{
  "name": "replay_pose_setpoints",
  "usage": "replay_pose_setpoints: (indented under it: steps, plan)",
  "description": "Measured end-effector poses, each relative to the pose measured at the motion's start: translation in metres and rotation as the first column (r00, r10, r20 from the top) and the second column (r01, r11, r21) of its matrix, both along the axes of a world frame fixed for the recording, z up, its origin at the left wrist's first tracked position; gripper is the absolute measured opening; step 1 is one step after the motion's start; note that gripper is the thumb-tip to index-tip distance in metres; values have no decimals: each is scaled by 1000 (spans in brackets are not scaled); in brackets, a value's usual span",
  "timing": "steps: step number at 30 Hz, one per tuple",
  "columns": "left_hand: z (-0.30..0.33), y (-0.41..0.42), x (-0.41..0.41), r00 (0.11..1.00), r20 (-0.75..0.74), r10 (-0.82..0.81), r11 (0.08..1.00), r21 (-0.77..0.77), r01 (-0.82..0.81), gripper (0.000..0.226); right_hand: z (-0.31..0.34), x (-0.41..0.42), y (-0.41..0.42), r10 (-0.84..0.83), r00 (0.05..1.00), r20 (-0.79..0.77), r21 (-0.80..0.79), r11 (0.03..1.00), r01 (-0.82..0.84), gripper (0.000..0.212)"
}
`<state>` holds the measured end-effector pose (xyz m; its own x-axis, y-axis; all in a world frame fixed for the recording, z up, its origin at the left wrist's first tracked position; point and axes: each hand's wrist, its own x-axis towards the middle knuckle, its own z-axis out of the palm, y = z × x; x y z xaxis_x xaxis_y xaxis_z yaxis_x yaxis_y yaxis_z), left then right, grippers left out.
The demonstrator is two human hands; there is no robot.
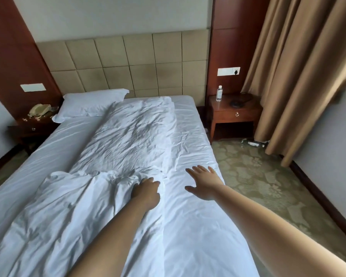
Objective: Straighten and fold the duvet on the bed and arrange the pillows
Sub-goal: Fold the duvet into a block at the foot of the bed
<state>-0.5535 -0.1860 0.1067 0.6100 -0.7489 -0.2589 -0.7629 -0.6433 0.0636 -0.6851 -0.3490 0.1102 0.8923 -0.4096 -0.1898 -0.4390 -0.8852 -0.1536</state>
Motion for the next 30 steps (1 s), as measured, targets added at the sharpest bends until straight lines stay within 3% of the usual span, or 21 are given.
replay_pose_setpoints:
  steps: [7, 19, 30]
  plan:
    - [22, -71, -18, 999, 1, -42, 999, -25, 42, 44, 6, -29, -67, 20, 999, 47, 10, 1000, -20, 68]
    - [41, -245, -120, 976, -21, 217, 976, 31, -216, 47, 25, -101, -270, 167, 977, 133, -6, 986, -168, 64]
    - [83, -303, -130, 948, 53, 314, 949, 11, -315, 50, 69, -91, -351, 225, 952, 208, -33, 974, -223, 62]
